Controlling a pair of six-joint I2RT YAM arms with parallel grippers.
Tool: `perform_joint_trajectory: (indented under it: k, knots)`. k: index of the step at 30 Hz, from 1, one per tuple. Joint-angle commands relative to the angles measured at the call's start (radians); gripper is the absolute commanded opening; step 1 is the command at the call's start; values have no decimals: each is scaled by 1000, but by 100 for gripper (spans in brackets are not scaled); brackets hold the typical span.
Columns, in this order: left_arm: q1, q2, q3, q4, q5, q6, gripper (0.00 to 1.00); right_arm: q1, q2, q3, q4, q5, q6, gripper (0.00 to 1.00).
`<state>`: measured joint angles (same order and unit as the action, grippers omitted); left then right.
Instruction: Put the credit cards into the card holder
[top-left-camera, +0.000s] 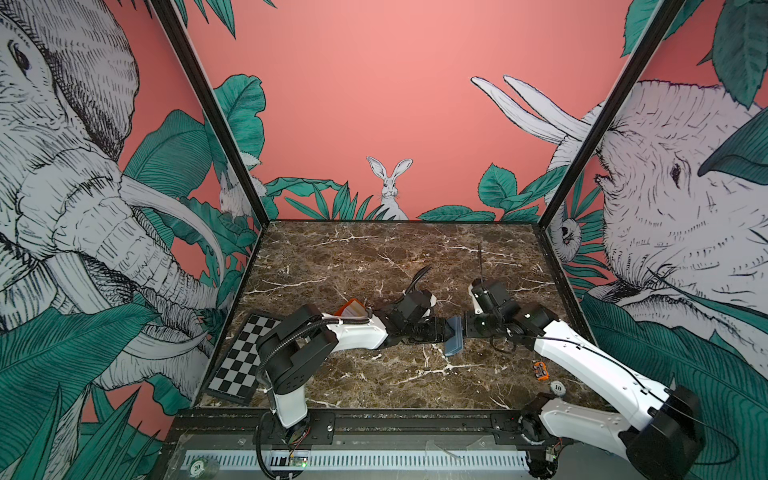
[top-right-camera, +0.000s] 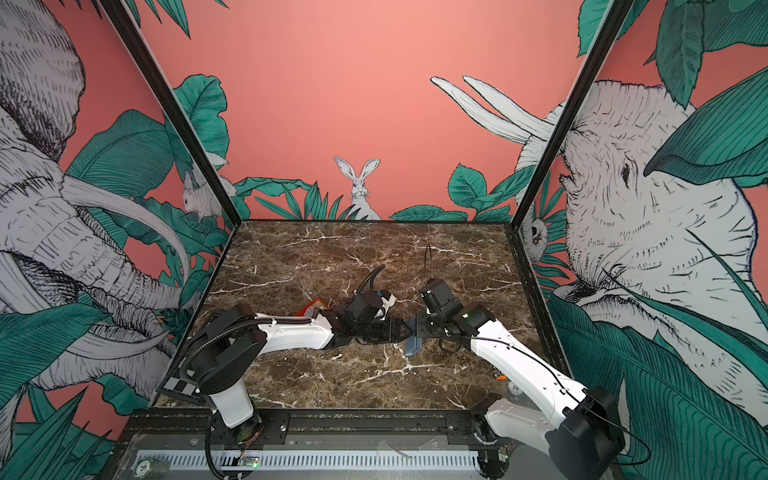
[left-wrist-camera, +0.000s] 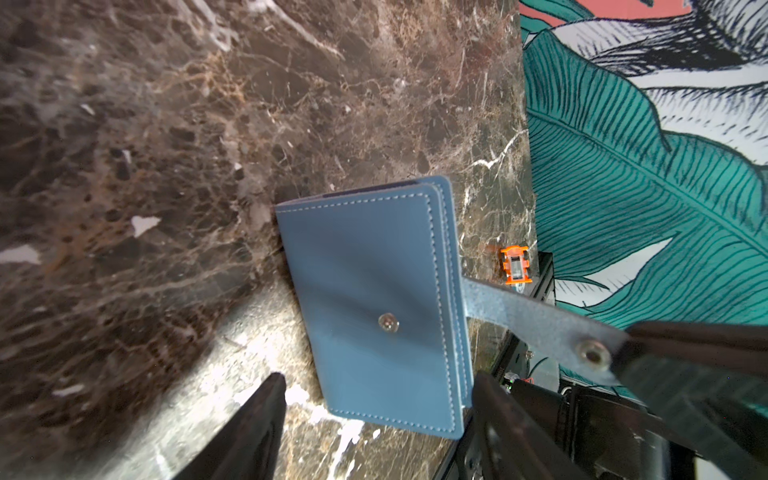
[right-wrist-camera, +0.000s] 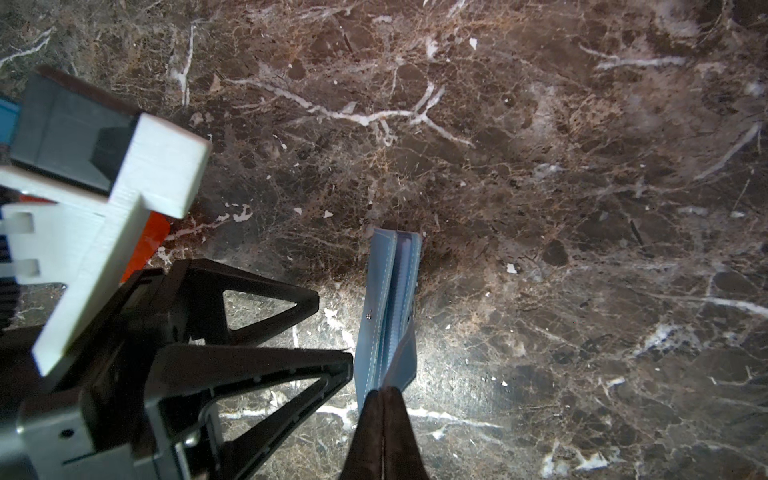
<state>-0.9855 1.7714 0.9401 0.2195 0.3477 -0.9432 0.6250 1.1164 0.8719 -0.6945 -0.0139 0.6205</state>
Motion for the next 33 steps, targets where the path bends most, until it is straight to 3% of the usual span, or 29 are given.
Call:
perform_joint_trajectory:
  k: [1,7,21,33]
  knots:
    - [-2,5,35,30,11,-8,75,10,-21,29,-5,4,-3,0]
    - [-4,22,46,24,13,-7,75,13,-28,30,-7,8,-4,0]
    - [-2,28,42,-23,-11,1,61,16,-17,25,-23,34,-6,0]
    - [14,-17,7,-61,-42,33,60,16,3,4,-26,61,-7,0]
